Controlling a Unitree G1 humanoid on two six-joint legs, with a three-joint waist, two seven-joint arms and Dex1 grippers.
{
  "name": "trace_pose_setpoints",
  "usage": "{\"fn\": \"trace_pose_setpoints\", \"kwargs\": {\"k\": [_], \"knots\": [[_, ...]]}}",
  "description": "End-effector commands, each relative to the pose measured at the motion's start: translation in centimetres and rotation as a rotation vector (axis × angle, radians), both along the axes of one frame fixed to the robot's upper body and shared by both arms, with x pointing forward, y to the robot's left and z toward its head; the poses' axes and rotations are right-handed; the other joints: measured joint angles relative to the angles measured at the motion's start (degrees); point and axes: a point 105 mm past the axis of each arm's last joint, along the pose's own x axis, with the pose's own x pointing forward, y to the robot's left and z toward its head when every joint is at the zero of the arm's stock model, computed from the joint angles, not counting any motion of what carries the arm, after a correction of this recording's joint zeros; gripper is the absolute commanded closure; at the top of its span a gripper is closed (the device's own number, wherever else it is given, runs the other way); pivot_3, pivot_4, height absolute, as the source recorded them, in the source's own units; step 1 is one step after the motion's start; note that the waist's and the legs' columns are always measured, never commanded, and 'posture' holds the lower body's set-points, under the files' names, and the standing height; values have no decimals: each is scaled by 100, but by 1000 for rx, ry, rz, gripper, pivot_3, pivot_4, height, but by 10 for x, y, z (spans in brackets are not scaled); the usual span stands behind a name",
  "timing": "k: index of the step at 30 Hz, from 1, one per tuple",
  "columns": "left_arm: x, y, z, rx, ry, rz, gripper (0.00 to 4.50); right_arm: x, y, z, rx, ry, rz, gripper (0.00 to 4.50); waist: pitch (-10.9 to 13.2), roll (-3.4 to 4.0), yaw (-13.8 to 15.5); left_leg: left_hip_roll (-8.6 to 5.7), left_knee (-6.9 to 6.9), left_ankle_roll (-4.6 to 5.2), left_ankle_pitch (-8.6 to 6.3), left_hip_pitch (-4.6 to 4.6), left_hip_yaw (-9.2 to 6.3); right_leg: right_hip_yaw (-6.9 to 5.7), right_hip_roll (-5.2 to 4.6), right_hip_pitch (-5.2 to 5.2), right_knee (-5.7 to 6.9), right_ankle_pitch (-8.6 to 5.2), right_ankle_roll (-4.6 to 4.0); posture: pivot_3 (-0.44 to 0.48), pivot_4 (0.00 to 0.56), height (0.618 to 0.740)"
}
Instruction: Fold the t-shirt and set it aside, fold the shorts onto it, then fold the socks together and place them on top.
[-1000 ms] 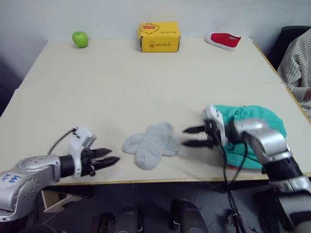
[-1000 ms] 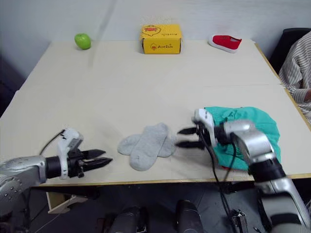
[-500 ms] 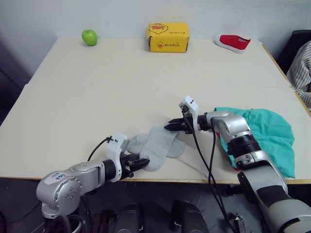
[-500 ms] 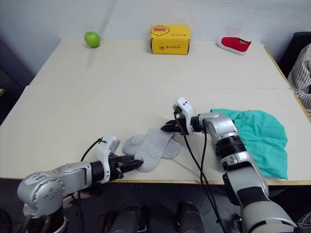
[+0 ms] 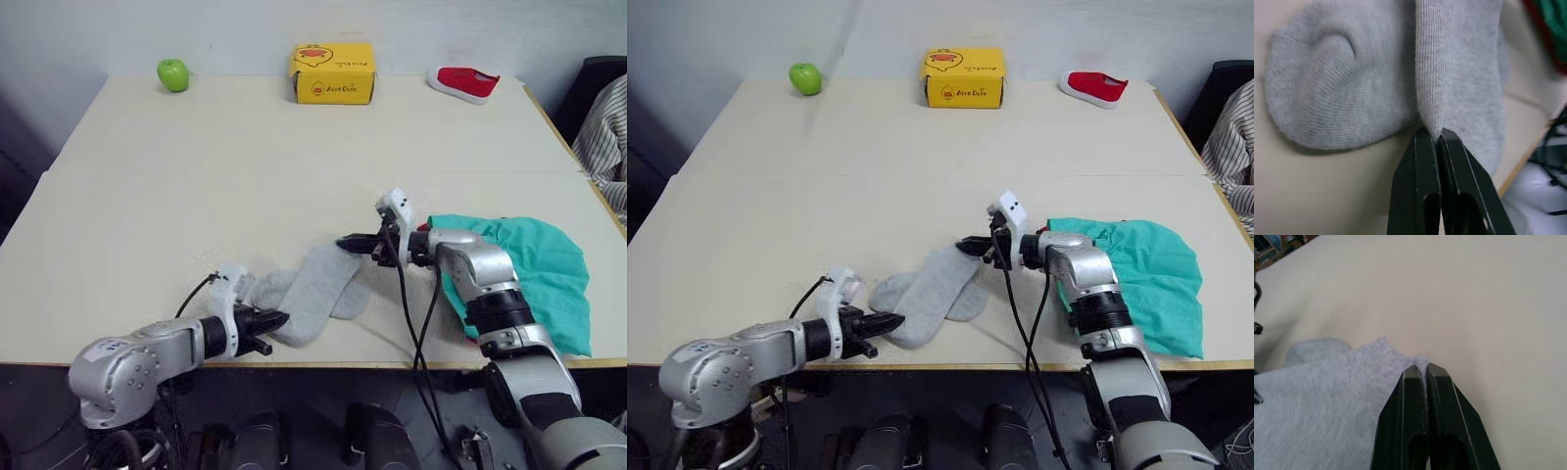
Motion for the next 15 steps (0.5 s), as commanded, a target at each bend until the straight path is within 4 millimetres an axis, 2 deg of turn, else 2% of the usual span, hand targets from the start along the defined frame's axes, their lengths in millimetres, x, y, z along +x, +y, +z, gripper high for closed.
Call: {"fn": "trace_pose_setpoints", "kwargs": {"k": [1, 5, 8, 11, 15], "knots": [[-7, 13, 18, -7, -50, -75, 4479, -10, -13, 27, 53, -84, -5, 4500, 0, 0, 2, -2, -1, 0, 0, 1, 1, 0, 0, -1, 1, 0, 0, 0, 150, 740], [2, 38, 44, 73, -133, -128, 4479, -35, -23, 33, 89, -99, -3, 4500, 1, 2, 31, 4, -7, -8, -2, 0, -3, 2, 2, -5, 0, -4, -7, 0, 150, 740], [12, 42, 57, 62, -220, -188, 4479, -46, -25, 30, 123, -118, -59, 4500, 1, 2, 22, -1, -9, -5, -4, -1, 1, 0, -1, -5, -5, -4, -6, 0, 150, 740], [21, 44, 56, 133, -334, -313, 4479, -59, -25, 15, 138, -160, -144, 4500, 1, 1, 28, 2, -18, -9, -7, -1, 0, -1, 2, -7, -8, -5, -8, 0, 150, 740], [37, 51, 42, 201, -279, -388, 4479, -78, -19, -3, 155, -179, -214, 4500, 3, 4, 26, 1, -29, -14, -8, -2, 12, -8, 7, -18, -9, -8, -14, 0, 150, 740]]}}
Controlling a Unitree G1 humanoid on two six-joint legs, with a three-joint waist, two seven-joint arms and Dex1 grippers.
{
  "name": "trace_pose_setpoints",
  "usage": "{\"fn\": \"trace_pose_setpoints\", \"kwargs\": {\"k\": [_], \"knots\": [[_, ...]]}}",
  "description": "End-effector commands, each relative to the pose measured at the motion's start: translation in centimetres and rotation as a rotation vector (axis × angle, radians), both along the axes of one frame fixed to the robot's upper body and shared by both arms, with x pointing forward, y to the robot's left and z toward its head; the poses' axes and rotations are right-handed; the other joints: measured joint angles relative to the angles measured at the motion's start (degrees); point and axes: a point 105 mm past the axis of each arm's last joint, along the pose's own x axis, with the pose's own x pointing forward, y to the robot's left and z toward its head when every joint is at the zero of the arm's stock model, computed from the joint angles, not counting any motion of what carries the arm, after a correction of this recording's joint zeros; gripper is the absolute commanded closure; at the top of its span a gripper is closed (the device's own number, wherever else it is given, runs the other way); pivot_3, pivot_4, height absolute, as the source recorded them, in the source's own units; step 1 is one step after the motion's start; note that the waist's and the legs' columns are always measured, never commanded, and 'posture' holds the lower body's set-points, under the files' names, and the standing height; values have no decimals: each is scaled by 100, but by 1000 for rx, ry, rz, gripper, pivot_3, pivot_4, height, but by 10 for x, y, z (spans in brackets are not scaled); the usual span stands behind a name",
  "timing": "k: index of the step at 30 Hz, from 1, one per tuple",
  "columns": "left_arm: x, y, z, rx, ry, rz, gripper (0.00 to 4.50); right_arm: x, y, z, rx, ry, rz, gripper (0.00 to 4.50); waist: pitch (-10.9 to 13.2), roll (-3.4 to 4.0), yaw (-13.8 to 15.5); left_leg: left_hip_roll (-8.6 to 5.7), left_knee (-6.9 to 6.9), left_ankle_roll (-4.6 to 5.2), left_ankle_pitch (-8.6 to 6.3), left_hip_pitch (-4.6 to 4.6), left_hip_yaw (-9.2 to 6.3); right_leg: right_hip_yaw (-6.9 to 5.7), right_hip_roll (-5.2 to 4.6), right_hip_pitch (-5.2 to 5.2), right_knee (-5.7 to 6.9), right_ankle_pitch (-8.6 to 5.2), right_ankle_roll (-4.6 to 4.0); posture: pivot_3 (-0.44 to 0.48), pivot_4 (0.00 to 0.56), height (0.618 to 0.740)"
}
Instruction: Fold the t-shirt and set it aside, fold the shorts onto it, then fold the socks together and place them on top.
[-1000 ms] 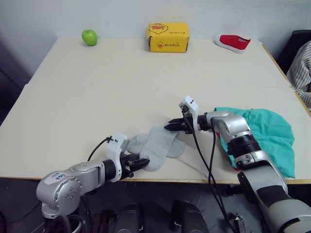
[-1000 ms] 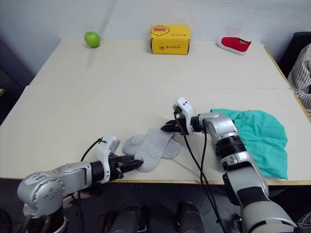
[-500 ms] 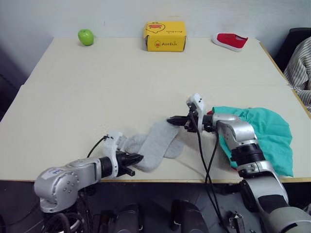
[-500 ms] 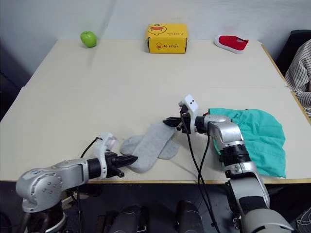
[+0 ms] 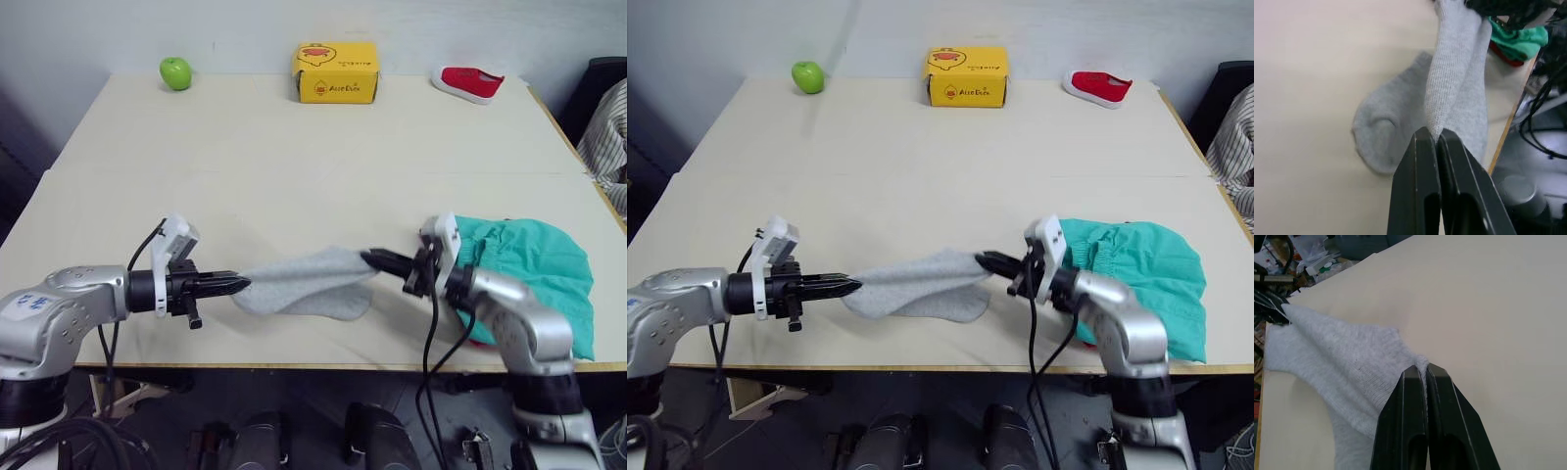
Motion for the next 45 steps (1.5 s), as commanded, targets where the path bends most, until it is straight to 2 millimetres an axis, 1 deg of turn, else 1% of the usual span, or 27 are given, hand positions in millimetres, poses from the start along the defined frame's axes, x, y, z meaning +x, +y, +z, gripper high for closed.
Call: {"fn": "trace_pose_setpoints", "kwargs": {"k": [1, 4, 9, 13, 26, 28, 29, 31, 33, 34, 36, 37, 38, 40, 41, 43, 45], "knots": [[9, 6, -5, 61, 11, -63, 4479, -13, 4, 7, -20, -116, -48, 4500, 2, 4, -20, -1, 1, 3, 2, -1, 7, -1, -1, -3, 1, 2, 3, 0, 150, 740], [22, 9, -11, 100, 19, -99, 4479, -21, 8, -5, -27, -146, -103, 4500, 2, 2, -25, -2, 2, 11, 1, 3, 19, 6, -3, -5, 1, 6, 10, 0, 150, 740], [35, 6, -16, 123, 15, -124, 4479, -21, 11, -10, -29, -186, -167, 4500, 2, 3, -39, 3, 3, 10, 1, 1, 24, 10, 3, -13, 8, 5, 9, 0, 150, 740], [45, 2, -18, 126, -5, -130, 4479, -22, 12, -18, -51, -179, -171, 4500, 2, 2, -24, 1, 5, 11, 1, -1, 23, 9, 3, -13, 9, 5, 9, 0, 150, 740], [48, -8, -22, 102, -11, -154, 4479, -27, 10, -30, -109, -140, -140, 4500, 2, 1, -24, 1, 11, 15, 3, 0, 22, 9, 2, -12, 14, 5, 10, 0, 150, 740], [48, -9, -23, 95, 3, -153, 4479, -24, 7, -34, -124, -144, -169, 4500, 2, 1, -22, 1, 11, 16, 3, 0, 22, 9, 1, -12, 15, 5, 10, 0, 150, 740], [51, -8, -23, 100, -14, -132, 4269, -24, 6, -35, -108, -129, -171, 4500, 2, 1, -22, 0, 12, 16, 3, 0, 22, 9, 1, -12, 15, 5, 10, 0, 150, 740], [51, -9, -21, 88, -37, -131, 3871, -26, 5, -37, -101, -119, -150, 4038, 2, 1, -22, 0, 15, 17, 3, 0, 21, 9, 1, -11, 16, 5, 10, 0, 150, 740], [52, -7, -18, 79, -97, -117, 3286, -26, 0, -33, -107, -146, -159, 3519, 2, 0, -23, 1, 15, 17, 4, 0, 21, 9, 1, -11, 17, 5, 10, 0, 150, 740], [53, -4, -14, 72, -144, -110, 2981, -25, -3, -29, -107, -168, -166, 3175, 2, 0, -32, 1, 15, 17, 4, 0, 20, 8, 1, -11, 17, 5, 10, 0, 150, 740], [52, 1, -6, 51, -230, -96, 2301, -25, -8, -17, -104, -234, -159, 2462, 2, 1, -42, 3, 15, 17, 4, 1, 21, 10, 0, -11, 17, 5, 10, 0, 150, 740], [49, 4, 0, 28, -284, -99, 2036, -26, -10, -9, -82, -255, -144, 2197, 2, 1, -40, 3, 14, 17, 4, 2, 22, 11, 0, -11, 17, 5, 10, 0, 150, 740], [47, 6, 7, -3, -328, -93, 2036, -27, -10, 1, -54, -276, -124, 2197, 2, 1, -43, 4, 14, 17, 4, 2, 21, 9, 0, -10, 18, 5, 10, 0, 150, 740], [36, 6, 18, -85, -373, -110, 2036, -30, -3, 16, -20, -317, -44, 2197, 2, 1, -47, 6, 14, 17, 4, 2, 22, 11, 0, -11, 17, 5, 10, 0, 150, 740], [31, 4, 21, -107, -387, -122, 1996, -30, 1, 19, -19, -331, -11, 2376, 2, 1, -44, 7, 15, 17, 4, 2, 19, 9, -1, -9, 18, 5, 10, 0, 150, 740], [22, -9, 18, -127, -408, -159, 2425, -28, 18, 20, -36, -345, 57, 2884, 2, 1, -35, 8, 18, 17, 4, 6, 18, 8, -1, -3, 18, 5, 10, 0, 150, 740], [15, -26, 8, -119, -432, -196, 2964, -24, 38, 13, -71, -360, 108, 3605, 2, 1, -26, 7, 18, 18, 3, 15, 16, 7, -2, 7, 16, 5, 10, 0, 150, 740]]}}
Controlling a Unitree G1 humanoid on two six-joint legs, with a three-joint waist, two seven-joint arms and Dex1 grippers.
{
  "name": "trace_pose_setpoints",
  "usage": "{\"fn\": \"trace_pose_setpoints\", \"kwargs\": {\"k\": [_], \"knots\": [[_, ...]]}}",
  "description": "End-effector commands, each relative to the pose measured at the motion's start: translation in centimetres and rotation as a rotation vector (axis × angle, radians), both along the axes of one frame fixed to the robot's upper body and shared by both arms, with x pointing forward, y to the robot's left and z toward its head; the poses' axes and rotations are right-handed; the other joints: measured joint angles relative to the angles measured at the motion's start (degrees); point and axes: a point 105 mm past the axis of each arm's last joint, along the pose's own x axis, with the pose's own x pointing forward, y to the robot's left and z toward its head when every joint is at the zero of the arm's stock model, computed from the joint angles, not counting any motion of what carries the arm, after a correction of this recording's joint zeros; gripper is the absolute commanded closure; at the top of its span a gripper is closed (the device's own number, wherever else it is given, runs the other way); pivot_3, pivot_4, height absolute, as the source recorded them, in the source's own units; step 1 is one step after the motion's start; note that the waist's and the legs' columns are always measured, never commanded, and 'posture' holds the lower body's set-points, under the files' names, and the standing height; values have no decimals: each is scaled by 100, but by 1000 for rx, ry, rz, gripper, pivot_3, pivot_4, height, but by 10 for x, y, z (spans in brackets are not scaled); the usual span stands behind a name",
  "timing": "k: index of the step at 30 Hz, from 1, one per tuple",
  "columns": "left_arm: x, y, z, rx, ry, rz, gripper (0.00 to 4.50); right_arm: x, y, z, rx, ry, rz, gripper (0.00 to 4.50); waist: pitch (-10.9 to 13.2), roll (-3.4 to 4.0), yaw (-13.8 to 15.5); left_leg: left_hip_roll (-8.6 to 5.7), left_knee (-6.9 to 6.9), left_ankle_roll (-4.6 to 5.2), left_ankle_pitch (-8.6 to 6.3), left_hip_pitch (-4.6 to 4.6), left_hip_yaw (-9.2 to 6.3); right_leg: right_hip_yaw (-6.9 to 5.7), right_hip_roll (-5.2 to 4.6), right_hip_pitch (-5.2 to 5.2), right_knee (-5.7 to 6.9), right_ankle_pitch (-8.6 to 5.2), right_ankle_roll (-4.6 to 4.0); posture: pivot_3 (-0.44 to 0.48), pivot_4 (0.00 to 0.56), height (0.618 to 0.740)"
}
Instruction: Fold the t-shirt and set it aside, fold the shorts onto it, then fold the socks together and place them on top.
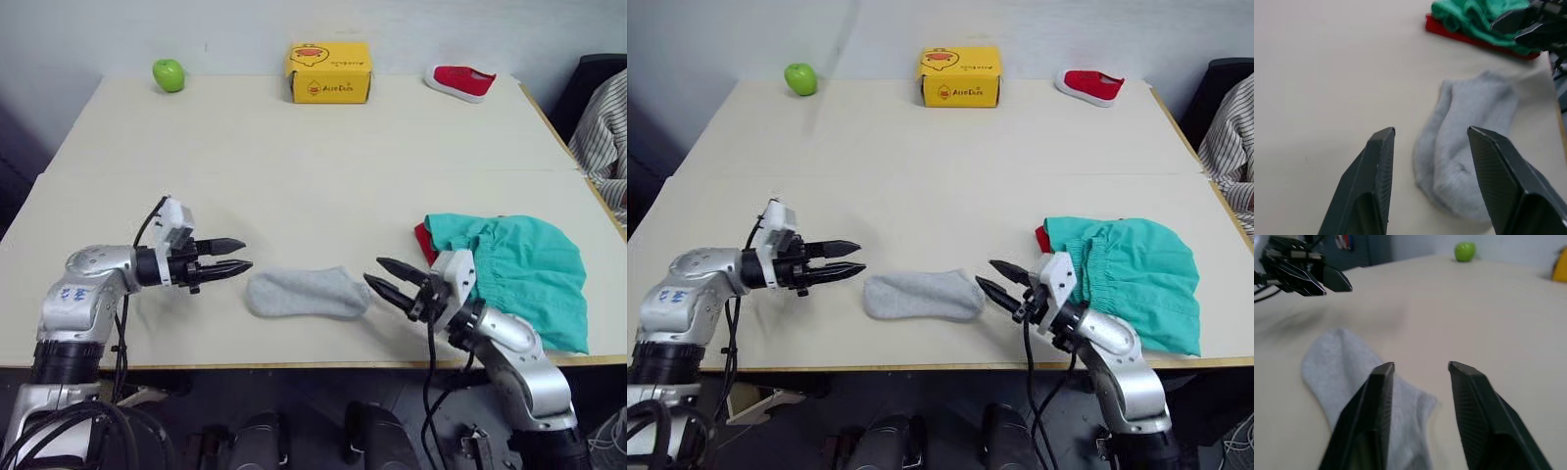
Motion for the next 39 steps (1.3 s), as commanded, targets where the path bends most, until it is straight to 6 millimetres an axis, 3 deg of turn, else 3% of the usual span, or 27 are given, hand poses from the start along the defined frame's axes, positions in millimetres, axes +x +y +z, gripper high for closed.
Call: {"fn": "trace_pose_setpoints", "kwargs": {"k": [1, 3, 5, 7, 10, 15, 18, 20, 24, 26, 28, 31, 34, 38, 39], "knots": [[-12, -29, -4, -5, -74, -68, 3301, -2, 36, -7, -54, -46, 104, 3950, -1, -1, 12, -2, 0, 1, 0, 3, -1, 0, -1, 3, 0, 0, 0, 0, 150, 740], [-10, -38, -13, -1, -83, -41, 3942, -1, 50, -18, -103, -55, 130, 4500, -1, -1, 21, -4, 0, 1, 0, 2, -1, -1, -2, 3, 0, 0, 0, 0, 150, 740], [-8, -53, -32, 4, -84, -16, 4489, 3, 59, -33, -152, -55, 126, 4500, -1, -2, 23, -9, 2, 3, 0, -2, -3, -3, -5, 3, 1, 0, 0, 0, 150, 740], [-4, -61, -48, 11, -93, 33, 4489, 8, 64, -46, -187, -58, 98, 4500, -2, -3, 16, -14, 5, 7, -2, -2, -1, -2, -8, 3, 3, 1, 2, 0, 150, 740], [10, -58, -71, 46, -65, 178, 4489, 17, 63, -60, -204, -53, 38, 4500, -2, -3, 9, -15, 9, 9, -2, -2, 1, -2, -8, 4, 0, 3, 5, 0, 150, 740], [11, -46, -89, 73, -34, 297, 4489, 29, 34, -66, -230, -49, -65, 4500, -7, -10, 0, -3, 8, 6, 0, 16, -1, -1, -6, 18, 1, 3, 5, 0, 150, 740], [1, -39, -84, 14, -40, 294, 4489, 32, 7, -63, -231, -30, -114, 4500, -8, -11, 1, -3, 8, 9, -3, 22, -1, 2, -10, 23, -2, 3, 5, 0, 150, 740], [-9, -40, -64, -105, -57, 242, 4489, 31, -3, -56, -207, -23, -109, 4500, -8, -11, 4, -1, 6, 9, -4, 22, -2, 2, -10, 23, -2, 3, 4, 0, 150, 740], [-14, -19, -26, -320, -37, 277, 4489, 23, 6, -31, -134, -57, 18, 4500, -7, -11, -1, 6, 7, 7, -4, 17, -6, 1, -8, 21, -6, 2, 3, 0, 150, 740], [-11, -2, -1, -414, -42, 336, 4110, 23, 15, -22, -135, -85, 84, 4500, -7, -10, -19, 9, 7, 7, -4, 14, -10, 3, -7, 19, -8, 2, 1, 0, 150, 740], [-12, 13, 6, -421, 45, 369, 3563, 26, 28, -19, -150, -102, 145, 4500, -7, -10, -52, 10, 7, 4, -3, 13, -14, 4, -6, 19, -7, 2, 1, 0, 150, 740], [-11, 32, -13, -332, 300, 459, 2579, 31, 44, -24, -190, -104, 205, 4500, -7, -10, -102, 8, 2, 0, -1, 14, -21, 3, -4, 22, 5, 1, 0, 0, 150, 740], [-21, 37, -38, -225, 587, 479, 1648, 34, 53, -37, -241, -105, 239, 4500, -7, -11, -111, -1, -2, 0, -1, 12, -25, 1, -5, 22, 3, 1, 0, 0, 150, 740], [-20, 23, -54, -135, 721, 478, 327, 40, 55, -49, -276, -84, 236, 4500, -8, -13, -95, -21, 4, 10, -5, 2, -30, 2, -16, 21, 1, 2, 1, 0, 150, 740], [-17, 15, -59, -138, 754, 482, 327, 40, 54, -53, -293, -76, 240, 4500, -8, -13, -92, -23, 6, 10, -6, 4, -30, 2, -16, 24, 0, 3, 3, 0, 150, 740]]}}
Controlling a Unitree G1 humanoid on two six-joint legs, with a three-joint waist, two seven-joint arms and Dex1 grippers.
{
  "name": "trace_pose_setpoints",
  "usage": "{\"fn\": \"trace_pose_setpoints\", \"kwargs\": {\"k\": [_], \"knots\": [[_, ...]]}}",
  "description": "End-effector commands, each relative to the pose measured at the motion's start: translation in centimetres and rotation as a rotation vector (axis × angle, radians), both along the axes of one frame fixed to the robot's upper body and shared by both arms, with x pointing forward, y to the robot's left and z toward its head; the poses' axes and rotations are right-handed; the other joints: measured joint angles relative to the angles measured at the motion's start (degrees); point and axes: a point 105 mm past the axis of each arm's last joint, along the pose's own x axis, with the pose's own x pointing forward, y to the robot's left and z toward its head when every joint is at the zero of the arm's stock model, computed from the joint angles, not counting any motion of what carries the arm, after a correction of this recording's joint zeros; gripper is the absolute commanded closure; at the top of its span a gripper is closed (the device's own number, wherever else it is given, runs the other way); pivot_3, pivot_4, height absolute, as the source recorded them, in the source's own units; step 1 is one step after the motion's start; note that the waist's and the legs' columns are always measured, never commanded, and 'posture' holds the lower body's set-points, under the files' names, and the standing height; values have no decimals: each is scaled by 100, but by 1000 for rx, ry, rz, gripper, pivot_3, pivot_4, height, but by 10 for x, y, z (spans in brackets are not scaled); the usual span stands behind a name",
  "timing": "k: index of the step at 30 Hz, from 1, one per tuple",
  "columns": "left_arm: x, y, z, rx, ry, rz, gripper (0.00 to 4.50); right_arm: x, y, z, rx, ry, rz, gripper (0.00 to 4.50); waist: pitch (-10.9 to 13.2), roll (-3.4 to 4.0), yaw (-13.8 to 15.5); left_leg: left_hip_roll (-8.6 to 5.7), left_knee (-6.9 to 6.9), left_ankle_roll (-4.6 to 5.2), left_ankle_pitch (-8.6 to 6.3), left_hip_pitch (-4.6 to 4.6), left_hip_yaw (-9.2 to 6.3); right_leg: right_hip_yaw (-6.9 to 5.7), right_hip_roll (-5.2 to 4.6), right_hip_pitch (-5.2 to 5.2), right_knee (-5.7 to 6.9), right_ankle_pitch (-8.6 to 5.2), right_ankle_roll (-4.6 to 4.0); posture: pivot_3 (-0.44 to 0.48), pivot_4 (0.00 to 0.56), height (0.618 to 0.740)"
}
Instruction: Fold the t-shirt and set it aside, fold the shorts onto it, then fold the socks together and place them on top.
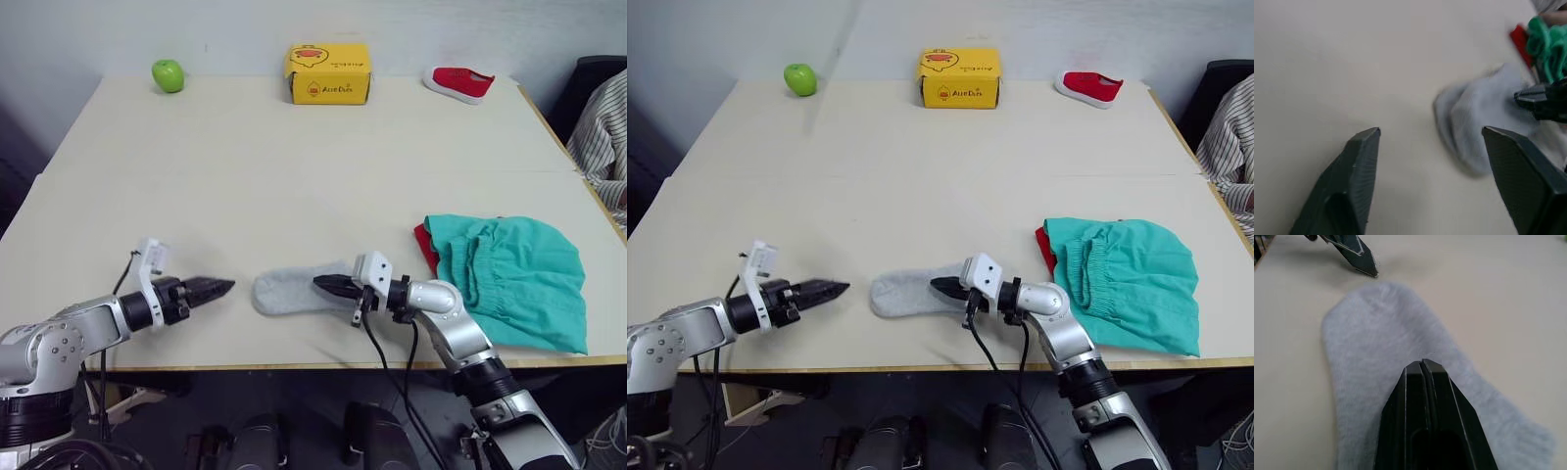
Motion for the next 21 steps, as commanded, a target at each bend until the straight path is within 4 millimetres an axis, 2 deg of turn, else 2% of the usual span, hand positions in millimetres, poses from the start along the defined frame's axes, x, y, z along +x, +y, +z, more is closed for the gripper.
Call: {"fn": "trace_pose_setpoints", "kwargs": {"k": [1, 7, 9, 12, 16, 21], "knots": [[1, -32, -14, -30, 102, -60, 327, 2, 0, -2, -35, -19, 10, 4500, 0, 0, 12, -5, 1, 3, 2, 4, 1, 3, -1, 5, -1, 2, 3, 0, 150, 740], [7, -66, -20, -78, 148, -97, 327, 0, -4, -11, -73, -4, 10, 4500, -10, -12, 66, -2, -1, -7, 6, 11, -4, 10, 4, 11, 2, 2, 3, 0, 150, 740], [11, -70, -21, -74, 153, -87, 327, -1, -5, -12, -75, -2, 8, 4500, -17, -24, 108, -2, 3, -7, 6, 13, -4, 11, 4, 14, 0, 2, 4, 0, 150, 740], [13, -74, -18, -65, 133, -88, 890, -1, -6, -13, -81, 3, -1, 4500, -19, -28, 115, -2, 4, -7, 6, 17, -5, 11, 3, 20, 0, 2, 4, 0, 150, 740], [21, -81, -5, -19, 57, -85, 2238, 0, -8, -16, -89, 12, -22, 4500, -19, -29, 115, -1, 2, -8, 6, 17, -5, 12, 4, 19, -2, 2, 4, 0, 150, 740], [23, -95, 26, -19, -30, -165, 3904, 0, -11, -19, -100, 22, -41, 4500, -20, -29, 109, 3, 3, -11, 8, 13, -6, 12, 7, 17, -3, 2, 3, 0, 150, 740]]}}
